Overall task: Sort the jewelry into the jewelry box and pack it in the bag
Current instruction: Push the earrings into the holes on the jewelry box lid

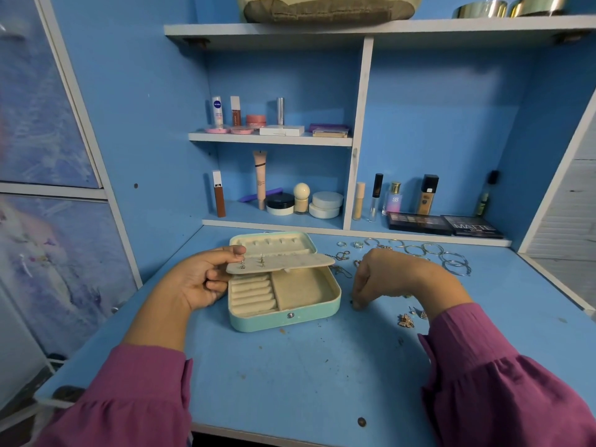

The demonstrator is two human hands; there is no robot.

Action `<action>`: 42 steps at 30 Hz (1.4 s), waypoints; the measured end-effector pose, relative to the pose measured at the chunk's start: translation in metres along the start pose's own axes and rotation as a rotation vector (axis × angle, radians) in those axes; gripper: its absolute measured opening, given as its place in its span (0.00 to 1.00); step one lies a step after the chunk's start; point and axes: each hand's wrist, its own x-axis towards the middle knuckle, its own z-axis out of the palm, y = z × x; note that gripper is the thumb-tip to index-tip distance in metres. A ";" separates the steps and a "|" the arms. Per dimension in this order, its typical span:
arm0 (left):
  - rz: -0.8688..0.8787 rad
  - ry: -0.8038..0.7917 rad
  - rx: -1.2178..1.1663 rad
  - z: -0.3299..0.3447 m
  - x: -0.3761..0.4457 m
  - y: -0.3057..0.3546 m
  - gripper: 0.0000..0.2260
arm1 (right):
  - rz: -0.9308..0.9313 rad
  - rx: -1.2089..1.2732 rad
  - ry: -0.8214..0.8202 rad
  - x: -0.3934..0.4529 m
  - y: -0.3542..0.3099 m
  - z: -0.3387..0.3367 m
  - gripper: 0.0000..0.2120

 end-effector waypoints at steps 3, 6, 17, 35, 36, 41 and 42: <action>0.003 0.003 0.006 0.000 0.000 0.000 0.07 | -0.002 -0.008 -0.002 0.001 -0.001 0.002 0.08; 0.003 0.004 0.010 0.000 0.000 0.000 0.07 | -0.006 -0.020 -0.001 0.002 0.000 0.003 0.06; 0.003 0.008 0.009 0.000 0.000 0.000 0.08 | -0.026 0.005 0.220 0.017 0.007 0.012 0.04; 0.002 0.013 0.004 0.001 -0.002 0.001 0.08 | -0.041 0.033 0.183 0.013 0.010 0.008 0.07; 0.001 0.012 0.003 0.001 -0.002 0.001 0.08 | -0.037 0.034 0.186 0.011 0.010 0.008 0.08; -0.002 0.008 0.001 0.002 -0.001 0.000 0.08 | -0.038 0.043 0.202 0.009 0.011 0.005 0.08; -0.002 0.009 0.000 0.002 -0.001 0.000 0.08 | -0.037 0.048 0.194 0.009 0.010 0.005 0.07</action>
